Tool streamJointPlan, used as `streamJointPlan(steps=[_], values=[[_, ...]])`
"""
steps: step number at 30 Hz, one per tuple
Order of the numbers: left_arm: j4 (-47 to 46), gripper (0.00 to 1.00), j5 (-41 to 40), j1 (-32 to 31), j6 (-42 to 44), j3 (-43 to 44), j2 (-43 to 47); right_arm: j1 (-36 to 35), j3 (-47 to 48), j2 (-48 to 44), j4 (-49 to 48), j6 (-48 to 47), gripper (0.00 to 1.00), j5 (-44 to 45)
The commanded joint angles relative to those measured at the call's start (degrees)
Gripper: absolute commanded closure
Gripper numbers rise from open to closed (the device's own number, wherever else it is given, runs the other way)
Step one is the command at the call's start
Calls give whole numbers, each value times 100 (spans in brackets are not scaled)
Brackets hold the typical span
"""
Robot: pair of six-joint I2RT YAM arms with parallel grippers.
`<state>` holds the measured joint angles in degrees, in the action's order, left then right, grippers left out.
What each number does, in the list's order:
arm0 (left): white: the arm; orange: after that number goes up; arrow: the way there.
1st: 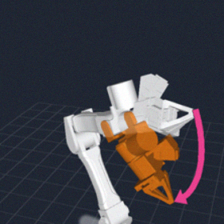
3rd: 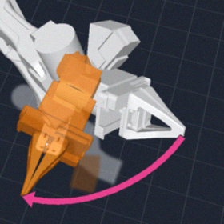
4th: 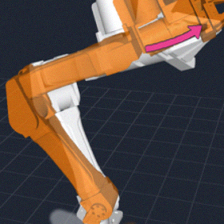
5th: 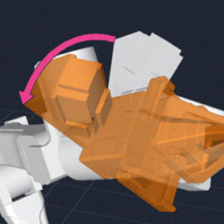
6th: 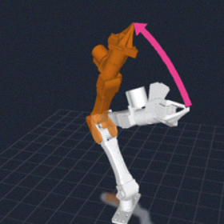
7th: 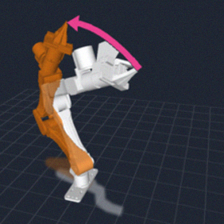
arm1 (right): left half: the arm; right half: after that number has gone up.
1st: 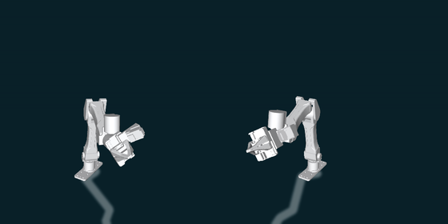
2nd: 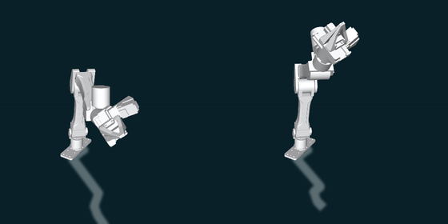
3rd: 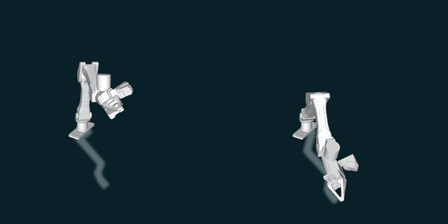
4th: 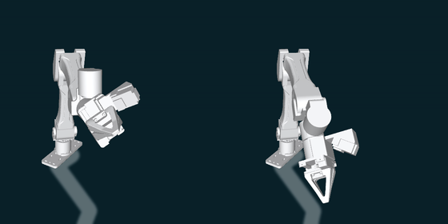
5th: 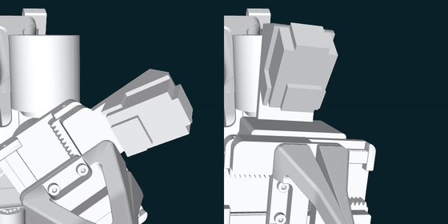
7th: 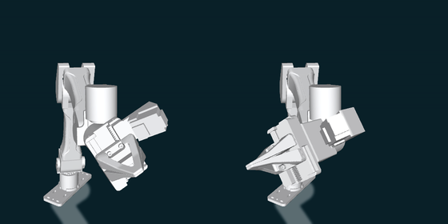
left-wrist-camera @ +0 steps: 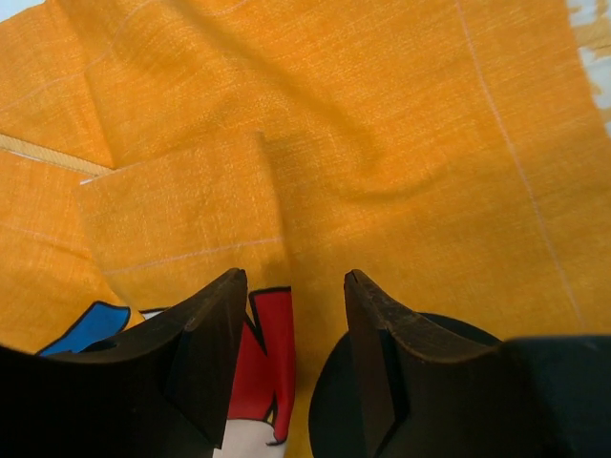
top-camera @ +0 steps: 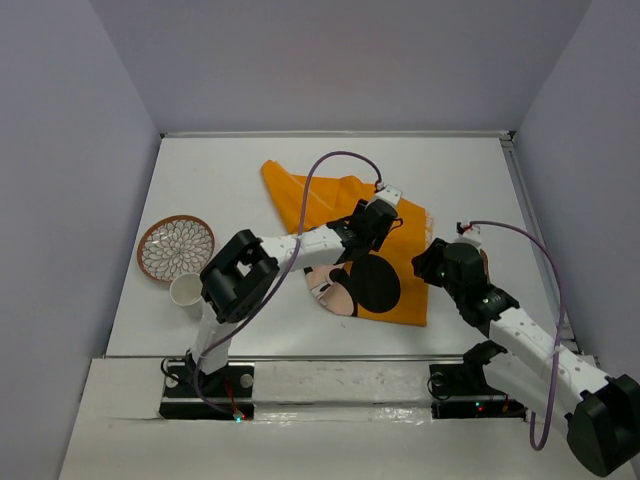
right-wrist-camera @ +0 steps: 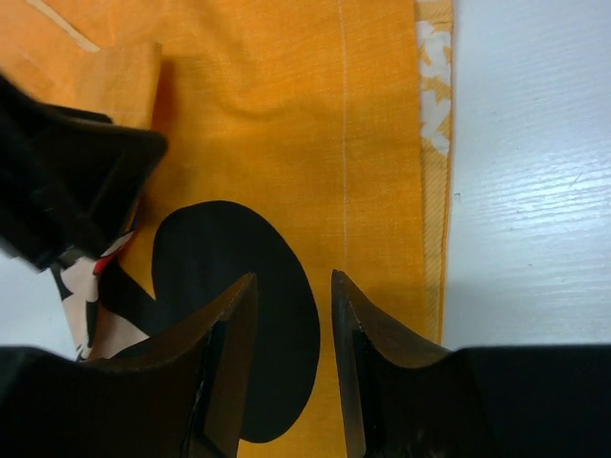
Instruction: Set the dinner table for one person
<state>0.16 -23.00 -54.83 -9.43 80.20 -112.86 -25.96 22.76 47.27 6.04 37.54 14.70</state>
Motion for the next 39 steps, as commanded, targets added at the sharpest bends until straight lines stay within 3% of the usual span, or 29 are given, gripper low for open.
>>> streamJointPlan(steps=[1,10,13,17,18,20,24,28,32,39], values=[[334,43,-414,-37,433,785,-358,12,-35,-288,-95,61,57,-274],[423,47,-1188,-125,749,1102,-939,12,-114,-420,-77,43,55,-345],[414,55,-1504,-142,899,1155,-1106,12,-193,-516,-68,113,55,-362],[187,78,-1786,-142,1092,1077,-1116,12,-290,-666,2,157,55,-362],[151,95,-1839,-142,1110,1050,-1089,12,-307,-666,20,149,54,-354],[28,100,-2057,-125,1154,980,-1002,12,-325,-657,90,175,54,-345],[-306,100,-2156,-63,1049,664,-467,12,-325,-526,204,149,47,-275],[-596,100,-1963,130,496,-212,857,12,-211,-96,362,218,29,-64],[-912,100,-1682,411,-293,-1163,2070,12,130,860,371,534,27,225],[-1466,100,-1496,570,-1341,-3219,4059,64,684,1864,354,562,31,884]])
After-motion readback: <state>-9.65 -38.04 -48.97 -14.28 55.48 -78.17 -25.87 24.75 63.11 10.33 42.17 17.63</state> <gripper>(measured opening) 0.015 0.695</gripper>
